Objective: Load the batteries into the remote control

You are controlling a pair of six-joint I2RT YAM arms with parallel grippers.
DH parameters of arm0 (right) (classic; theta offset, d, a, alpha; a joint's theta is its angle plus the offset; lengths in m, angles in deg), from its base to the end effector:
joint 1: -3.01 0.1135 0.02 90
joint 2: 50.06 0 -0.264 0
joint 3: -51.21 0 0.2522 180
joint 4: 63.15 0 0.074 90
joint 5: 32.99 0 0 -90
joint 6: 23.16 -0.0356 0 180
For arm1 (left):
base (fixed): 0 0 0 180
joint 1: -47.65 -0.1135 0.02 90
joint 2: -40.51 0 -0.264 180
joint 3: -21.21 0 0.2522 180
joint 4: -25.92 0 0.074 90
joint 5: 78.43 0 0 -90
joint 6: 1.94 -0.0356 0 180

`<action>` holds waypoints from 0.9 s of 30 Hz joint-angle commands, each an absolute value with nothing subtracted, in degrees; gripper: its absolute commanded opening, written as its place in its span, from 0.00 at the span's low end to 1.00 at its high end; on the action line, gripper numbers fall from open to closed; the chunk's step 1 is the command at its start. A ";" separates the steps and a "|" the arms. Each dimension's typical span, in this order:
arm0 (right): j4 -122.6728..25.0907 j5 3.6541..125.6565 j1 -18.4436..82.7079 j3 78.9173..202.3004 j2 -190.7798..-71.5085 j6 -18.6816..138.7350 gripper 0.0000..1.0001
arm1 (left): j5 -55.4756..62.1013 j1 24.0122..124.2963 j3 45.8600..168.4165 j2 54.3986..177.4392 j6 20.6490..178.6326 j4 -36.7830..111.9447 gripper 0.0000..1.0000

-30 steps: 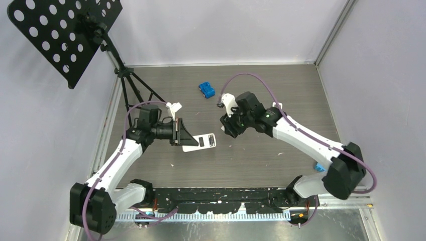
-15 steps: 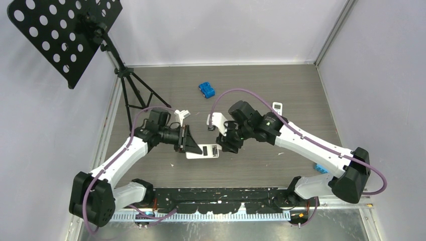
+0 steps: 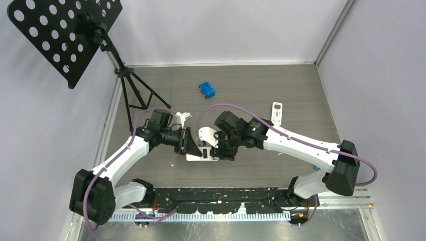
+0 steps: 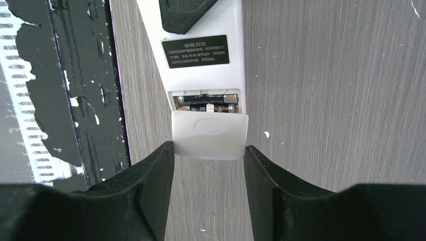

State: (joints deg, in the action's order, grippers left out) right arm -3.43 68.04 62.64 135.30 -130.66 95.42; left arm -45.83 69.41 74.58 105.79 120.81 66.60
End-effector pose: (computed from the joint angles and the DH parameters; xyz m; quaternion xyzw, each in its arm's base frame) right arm 0.1403 0.2529 0.2987 -0.6829 0.6645 0.1660 0.2539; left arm 0.1867 -0.1068 0.2272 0.0737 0.8417 -0.5332 0.0418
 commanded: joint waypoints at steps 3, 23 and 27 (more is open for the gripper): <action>-4.09 66.01 64.25 137.68 -131.35 96.98 0.46 | -47.74 69.88 76.54 105.57 119.34 67.46 0.00; -3.06 63.80 66.41 139.85 -134.69 98.74 0.46 | -48.48 70.10 77.15 104.45 118.03 68.78 0.00; -2.10 63.28 66.59 139.79 -135.00 98.75 0.46 | -48.33 70.09 77.16 104.32 118.02 68.70 0.00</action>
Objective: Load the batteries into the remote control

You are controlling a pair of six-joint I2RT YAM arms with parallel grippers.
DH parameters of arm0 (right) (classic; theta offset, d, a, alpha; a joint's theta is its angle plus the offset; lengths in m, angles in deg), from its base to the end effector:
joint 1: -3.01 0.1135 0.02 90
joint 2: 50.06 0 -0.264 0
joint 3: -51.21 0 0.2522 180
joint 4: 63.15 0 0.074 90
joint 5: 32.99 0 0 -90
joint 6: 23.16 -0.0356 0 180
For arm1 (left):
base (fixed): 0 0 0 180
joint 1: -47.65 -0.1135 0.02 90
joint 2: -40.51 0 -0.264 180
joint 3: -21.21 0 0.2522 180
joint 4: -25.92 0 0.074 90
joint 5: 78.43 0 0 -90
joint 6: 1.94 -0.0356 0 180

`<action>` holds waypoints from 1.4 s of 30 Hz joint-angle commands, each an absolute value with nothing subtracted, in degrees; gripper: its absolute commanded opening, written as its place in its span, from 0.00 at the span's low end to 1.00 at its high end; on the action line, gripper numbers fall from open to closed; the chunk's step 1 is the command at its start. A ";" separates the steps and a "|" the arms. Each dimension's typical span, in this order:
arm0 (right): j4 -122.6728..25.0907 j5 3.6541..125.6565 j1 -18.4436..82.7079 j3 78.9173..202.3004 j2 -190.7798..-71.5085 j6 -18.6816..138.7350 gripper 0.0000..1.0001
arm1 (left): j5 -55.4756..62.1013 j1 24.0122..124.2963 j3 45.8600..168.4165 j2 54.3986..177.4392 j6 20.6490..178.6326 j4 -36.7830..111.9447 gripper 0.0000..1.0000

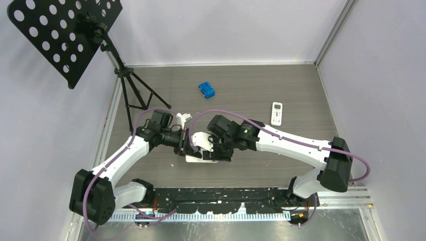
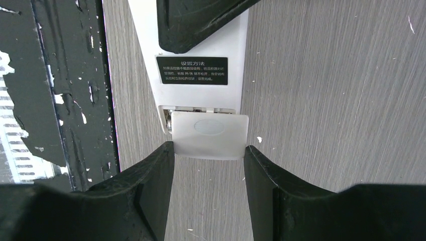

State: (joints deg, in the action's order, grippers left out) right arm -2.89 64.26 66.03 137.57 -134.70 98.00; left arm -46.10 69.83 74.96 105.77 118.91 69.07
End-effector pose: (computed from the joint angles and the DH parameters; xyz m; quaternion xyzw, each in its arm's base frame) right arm 0.1341 0.2734 0.2907 -0.7153 0.6415 0.1328 0.2435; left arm 0.1835 -0.1073 0.2271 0.0829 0.8434 -0.5299 0.0328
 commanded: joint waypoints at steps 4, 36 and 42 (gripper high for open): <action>-1.21 63.48 66.77 139.70 -135.07 98.83 0.45 | -47.87 70.08 77.16 104.32 117.99 68.76 0.00; -2.47 64.05 68.47 140.05 -136.02 99.19 0.46 | -47.91 70.15 76.98 104.32 119.39 67.78 0.00; -2.00 64.67 68.48 140.01 -136.09 99.06 0.45 | -47.32 70.15 76.89 104.34 120.16 66.92 0.00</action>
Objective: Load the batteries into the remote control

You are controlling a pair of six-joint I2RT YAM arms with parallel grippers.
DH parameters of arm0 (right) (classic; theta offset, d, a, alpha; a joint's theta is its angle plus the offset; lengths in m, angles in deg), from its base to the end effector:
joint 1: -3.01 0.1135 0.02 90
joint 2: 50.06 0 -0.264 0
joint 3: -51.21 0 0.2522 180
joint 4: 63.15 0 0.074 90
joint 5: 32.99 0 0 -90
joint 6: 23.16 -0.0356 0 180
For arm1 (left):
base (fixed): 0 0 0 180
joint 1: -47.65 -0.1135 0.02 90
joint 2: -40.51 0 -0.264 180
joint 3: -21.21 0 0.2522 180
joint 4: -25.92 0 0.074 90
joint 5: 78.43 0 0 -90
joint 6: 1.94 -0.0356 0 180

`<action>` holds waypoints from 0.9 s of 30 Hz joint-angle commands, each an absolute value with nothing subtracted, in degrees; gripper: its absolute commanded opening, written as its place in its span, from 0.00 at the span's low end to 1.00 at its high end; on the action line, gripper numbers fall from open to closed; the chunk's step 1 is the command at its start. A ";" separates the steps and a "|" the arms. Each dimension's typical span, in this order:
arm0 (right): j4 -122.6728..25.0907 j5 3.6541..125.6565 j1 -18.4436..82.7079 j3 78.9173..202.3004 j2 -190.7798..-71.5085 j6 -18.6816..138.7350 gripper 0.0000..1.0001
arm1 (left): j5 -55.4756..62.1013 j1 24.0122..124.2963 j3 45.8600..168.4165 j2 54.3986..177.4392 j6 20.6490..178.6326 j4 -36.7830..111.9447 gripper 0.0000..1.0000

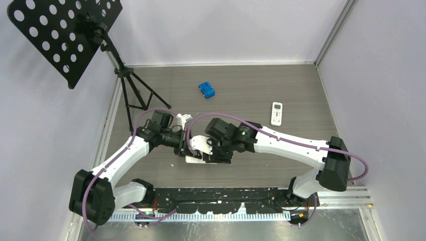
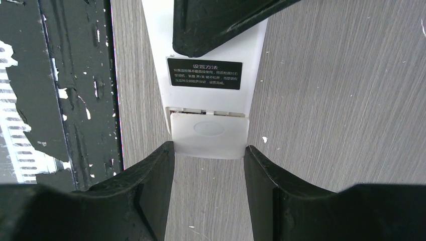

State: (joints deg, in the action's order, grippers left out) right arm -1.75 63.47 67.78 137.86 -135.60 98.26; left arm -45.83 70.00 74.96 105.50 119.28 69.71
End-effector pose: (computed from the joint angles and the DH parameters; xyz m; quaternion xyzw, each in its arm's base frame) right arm 0.1267 0.2784 0.2866 -0.7279 0.6338 0.1256 0.2296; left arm 0.1820 -0.1073 0.2272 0.0792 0.8453 -0.5277 0.0289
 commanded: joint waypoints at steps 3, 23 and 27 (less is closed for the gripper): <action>-1.74 64.59 68.53 139.93 -136.08 99.05 0.46 | -47.13 70.16 76.89 104.32 120.31 66.84 0.00; -1.04 64.82 68.56 139.59 -136.29 98.77 0.45 | -46.09 70.20 77.42 104.48 121.58 65.83 0.00; -1.05 65.42 68.56 139.55 -136.15 98.96 0.45 | -45.84 70.13 77.25 104.66 122.83 64.63 0.00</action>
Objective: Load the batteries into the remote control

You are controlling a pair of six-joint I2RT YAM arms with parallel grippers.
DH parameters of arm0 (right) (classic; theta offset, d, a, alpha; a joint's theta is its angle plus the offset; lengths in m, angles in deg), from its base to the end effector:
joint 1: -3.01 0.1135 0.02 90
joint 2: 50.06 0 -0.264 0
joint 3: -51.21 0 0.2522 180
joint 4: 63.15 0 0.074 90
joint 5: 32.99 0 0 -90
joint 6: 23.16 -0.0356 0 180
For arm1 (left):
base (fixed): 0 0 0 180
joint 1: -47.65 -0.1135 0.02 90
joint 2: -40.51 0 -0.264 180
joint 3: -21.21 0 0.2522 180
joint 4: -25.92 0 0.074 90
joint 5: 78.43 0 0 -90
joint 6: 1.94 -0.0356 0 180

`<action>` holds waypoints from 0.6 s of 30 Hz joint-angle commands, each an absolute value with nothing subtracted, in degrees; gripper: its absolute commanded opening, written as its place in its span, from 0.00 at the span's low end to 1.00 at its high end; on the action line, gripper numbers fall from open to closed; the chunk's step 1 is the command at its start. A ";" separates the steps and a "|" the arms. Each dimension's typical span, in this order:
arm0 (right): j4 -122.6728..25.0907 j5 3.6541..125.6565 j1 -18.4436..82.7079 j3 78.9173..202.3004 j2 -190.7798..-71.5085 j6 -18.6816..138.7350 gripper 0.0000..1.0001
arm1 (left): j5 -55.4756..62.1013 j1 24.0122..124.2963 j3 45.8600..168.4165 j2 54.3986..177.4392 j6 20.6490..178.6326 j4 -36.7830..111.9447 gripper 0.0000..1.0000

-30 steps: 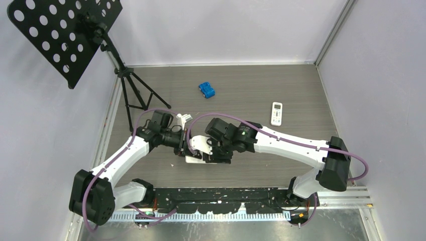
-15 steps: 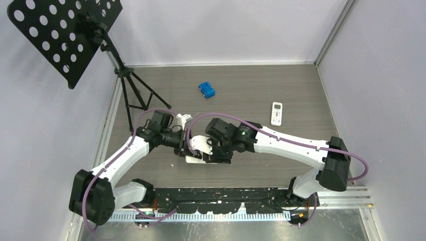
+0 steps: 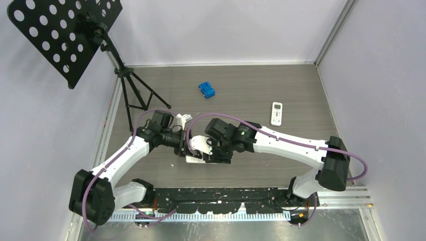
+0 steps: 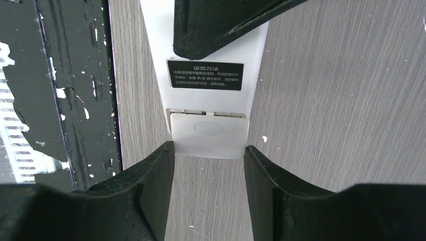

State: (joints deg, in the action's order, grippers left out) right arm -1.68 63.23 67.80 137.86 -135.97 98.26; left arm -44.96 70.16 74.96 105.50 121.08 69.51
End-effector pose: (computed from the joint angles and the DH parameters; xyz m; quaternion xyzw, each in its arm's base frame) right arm 0.1272 0.2793 0.2847 -0.7283 0.6349 0.1227 0.2266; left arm 0.1823 -0.1077 0.2270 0.0656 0.8492 -0.5234 0.0252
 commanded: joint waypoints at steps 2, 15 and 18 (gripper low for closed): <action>-1.17 65.53 68.57 139.59 -136.17 98.92 0.45 | -45.96 70.13 77.24 104.77 123.18 64.15 0.00; -2.46 67.22 68.56 139.74 -136.67 99.45 0.45 | -48.00 70.15 76.01 103.95 124.10 61.79 0.00; -3.18 66.76 68.50 139.93 -136.87 99.30 0.45 | -49.06 70.16 75.54 102.92 124.12 61.09 0.00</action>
State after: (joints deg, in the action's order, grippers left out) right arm -1.75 63.67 67.78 137.86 -135.97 98.70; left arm -45.35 70.20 74.89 105.48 123.48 67.80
